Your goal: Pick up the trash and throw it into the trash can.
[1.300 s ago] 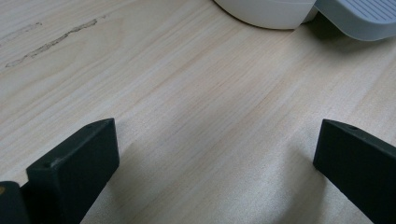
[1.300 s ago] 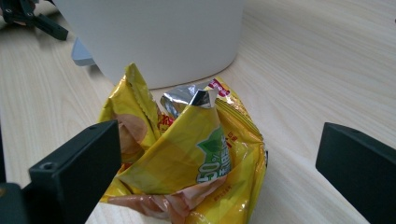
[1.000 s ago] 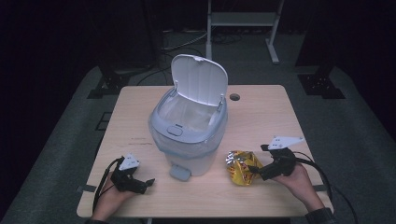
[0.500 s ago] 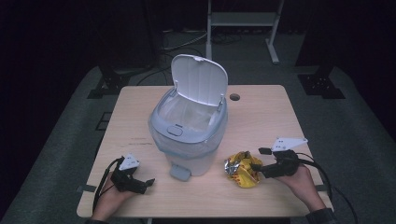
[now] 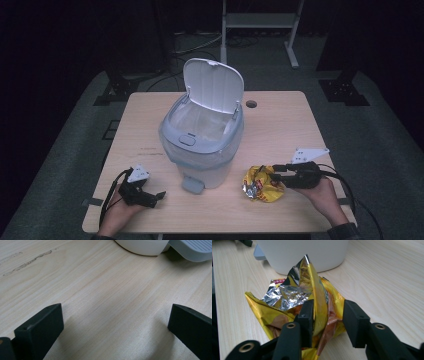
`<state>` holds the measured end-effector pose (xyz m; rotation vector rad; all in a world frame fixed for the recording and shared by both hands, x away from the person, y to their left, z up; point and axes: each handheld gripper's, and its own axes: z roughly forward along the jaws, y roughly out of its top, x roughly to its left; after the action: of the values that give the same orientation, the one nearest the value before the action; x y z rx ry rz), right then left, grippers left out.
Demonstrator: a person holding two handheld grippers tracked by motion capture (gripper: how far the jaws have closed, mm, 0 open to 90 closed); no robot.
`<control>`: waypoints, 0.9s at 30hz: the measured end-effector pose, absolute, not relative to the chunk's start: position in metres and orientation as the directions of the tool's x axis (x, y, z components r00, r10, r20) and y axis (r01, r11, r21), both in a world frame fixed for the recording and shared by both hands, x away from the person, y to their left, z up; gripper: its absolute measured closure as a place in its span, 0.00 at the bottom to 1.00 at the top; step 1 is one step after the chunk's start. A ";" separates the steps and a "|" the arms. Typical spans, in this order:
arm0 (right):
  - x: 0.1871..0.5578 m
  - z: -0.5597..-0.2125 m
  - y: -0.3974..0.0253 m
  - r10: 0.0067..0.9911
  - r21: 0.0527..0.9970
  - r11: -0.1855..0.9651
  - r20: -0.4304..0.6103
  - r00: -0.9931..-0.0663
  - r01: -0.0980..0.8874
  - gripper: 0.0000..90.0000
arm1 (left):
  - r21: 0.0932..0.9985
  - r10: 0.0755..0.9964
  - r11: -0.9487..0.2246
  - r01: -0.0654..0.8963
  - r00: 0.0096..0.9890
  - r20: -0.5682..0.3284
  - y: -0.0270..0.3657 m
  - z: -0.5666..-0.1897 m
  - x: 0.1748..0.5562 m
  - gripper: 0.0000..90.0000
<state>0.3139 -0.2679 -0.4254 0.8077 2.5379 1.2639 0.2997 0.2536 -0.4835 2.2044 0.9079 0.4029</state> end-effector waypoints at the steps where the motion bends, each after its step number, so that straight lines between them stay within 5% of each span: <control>1: 0.314 -0.426 -0.268 0.547 0.783 0.489 0.068 -0.835 0.384 0.69 | 0.713 0.710 -0.502 0.489 0.704 0.017 0.254 -0.483 0.300 0.00; 11: 0.314 -0.426 -0.270 0.513 0.789 0.486 0.090 -0.853 0.376 0.97 | 0.712 0.708 -0.506 0.488 0.706 0.019 0.254 -0.483 0.300 0.00; 27: 0.315 -0.418 -0.279 0.502 0.807 0.443 0.137 -0.854 0.390 0.99 | 0.712 0.707 -0.506 0.487 0.706 0.020 0.254 -0.483 0.300 0.00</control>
<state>0.3155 -0.2794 -0.4179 0.7966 2.5626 1.3837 0.2998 0.2538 -0.4833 2.2084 0.9049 0.4042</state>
